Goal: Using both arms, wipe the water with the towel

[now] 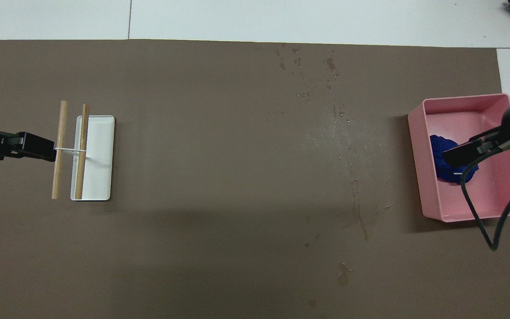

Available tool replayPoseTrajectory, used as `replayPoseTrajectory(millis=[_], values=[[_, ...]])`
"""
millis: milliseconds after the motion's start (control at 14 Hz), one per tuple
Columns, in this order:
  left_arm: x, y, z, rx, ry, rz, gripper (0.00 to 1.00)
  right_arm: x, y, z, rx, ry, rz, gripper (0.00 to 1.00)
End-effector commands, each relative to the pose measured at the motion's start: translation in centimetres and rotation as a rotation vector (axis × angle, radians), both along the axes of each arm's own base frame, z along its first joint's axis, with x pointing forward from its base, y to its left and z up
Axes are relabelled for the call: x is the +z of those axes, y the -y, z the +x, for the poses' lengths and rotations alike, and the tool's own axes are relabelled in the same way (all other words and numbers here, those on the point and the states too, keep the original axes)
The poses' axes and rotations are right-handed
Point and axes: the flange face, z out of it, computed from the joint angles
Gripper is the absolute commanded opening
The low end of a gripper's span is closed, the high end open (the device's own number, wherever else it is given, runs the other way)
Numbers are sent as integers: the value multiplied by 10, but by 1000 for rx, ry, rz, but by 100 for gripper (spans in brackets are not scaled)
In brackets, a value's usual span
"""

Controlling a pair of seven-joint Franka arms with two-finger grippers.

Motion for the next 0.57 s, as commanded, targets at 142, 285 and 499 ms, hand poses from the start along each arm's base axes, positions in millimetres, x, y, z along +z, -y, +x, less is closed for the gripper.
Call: replayPoseTrajectory(millis=[142, 285, 499], values=[[2, -4, -3, 3, -3, 2, 100, 0, 0, -11, -10, -51, 6, 100], [2, -4, -3, 3, -3, 2, 100, -2, 6, -11, -19, -57, 3, 100], [2, -3, -3, 3, -3, 1, 100, -19, 5, -12, -21, 1, 8, 100]])
